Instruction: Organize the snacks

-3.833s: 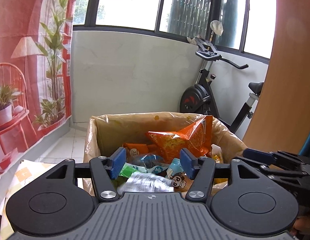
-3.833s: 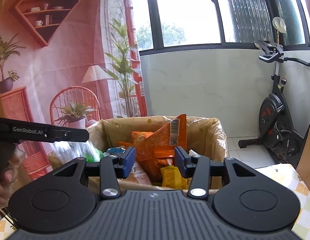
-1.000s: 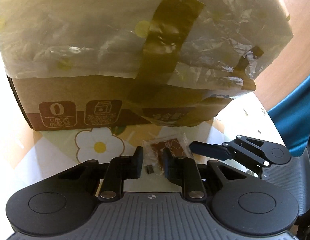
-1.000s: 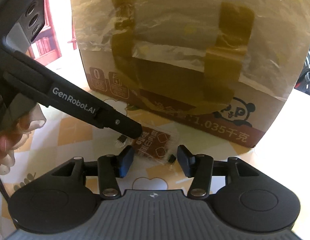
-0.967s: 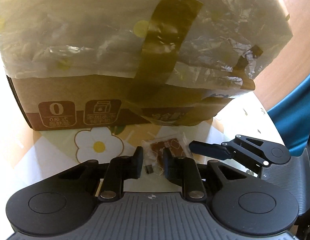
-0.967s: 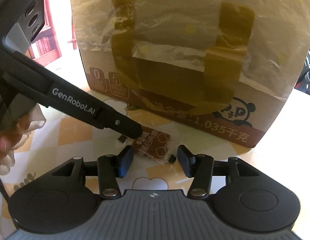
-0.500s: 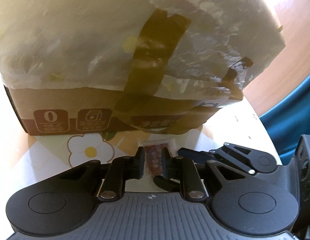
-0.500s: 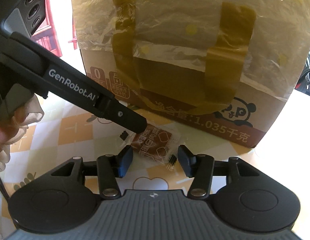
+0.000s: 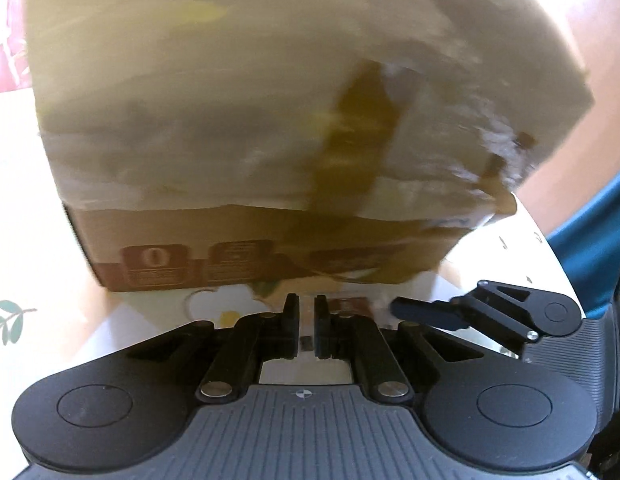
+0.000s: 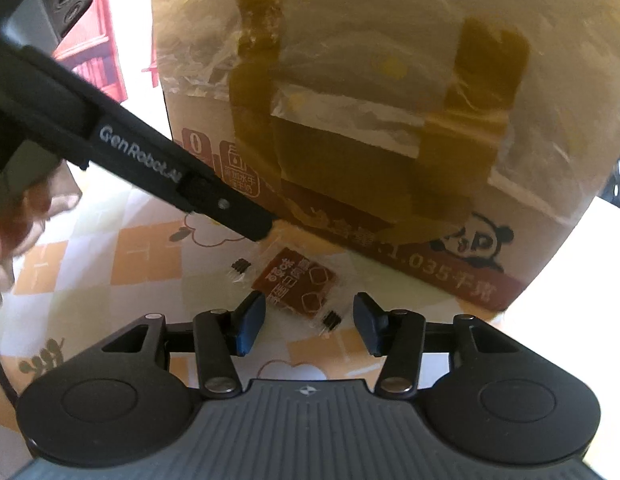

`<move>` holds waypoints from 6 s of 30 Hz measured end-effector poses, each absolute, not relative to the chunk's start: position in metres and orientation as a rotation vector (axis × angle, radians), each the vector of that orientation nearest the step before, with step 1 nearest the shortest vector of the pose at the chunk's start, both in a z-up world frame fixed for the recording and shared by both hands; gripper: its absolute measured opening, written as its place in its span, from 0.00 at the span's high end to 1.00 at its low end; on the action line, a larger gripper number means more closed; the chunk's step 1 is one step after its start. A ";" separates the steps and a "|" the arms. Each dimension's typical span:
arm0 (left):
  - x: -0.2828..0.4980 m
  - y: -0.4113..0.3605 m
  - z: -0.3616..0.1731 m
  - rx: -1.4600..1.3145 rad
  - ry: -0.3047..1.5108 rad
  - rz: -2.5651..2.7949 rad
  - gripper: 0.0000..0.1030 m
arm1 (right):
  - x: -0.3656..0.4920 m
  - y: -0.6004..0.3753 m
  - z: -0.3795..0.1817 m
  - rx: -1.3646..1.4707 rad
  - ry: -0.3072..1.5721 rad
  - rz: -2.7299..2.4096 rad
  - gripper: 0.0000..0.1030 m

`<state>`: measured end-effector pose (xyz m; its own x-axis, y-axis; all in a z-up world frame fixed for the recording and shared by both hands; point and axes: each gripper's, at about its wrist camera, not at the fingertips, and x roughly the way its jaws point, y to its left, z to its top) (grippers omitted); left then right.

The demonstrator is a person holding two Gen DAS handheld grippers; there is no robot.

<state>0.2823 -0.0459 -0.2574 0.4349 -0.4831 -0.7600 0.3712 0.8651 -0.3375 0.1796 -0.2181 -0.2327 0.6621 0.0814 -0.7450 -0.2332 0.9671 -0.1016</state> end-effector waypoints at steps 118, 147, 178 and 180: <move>0.285 -0.021 -0.044 -0.012 0.531 -0.374 0.41 | 0.219 -0.225 -0.061 -0.339 0.527 0.035 0.65; 0.149 0.018 -0.002 -0.003 0.331 -0.229 0.09 | 0.101 -0.204 0.005 -0.015 0.347 -0.040 0.00; 0.053 0.021 0.050 0.015 0.200 -0.202 0.07 | -0.026 -0.165 0.093 0.020 0.196 -0.123 0.00; 0.053 0.021 0.049 0.020 0.199 -0.196 0.06 | -0.026 -0.166 0.092 0.021 0.198 -0.123 0.00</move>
<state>0.0525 0.0213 0.0494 0.9612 -0.1917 -0.1985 0.1957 0.9807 0.0003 -0.0257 -0.1657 0.0924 0.9729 -0.1200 -0.1976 0.1242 0.9922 0.0087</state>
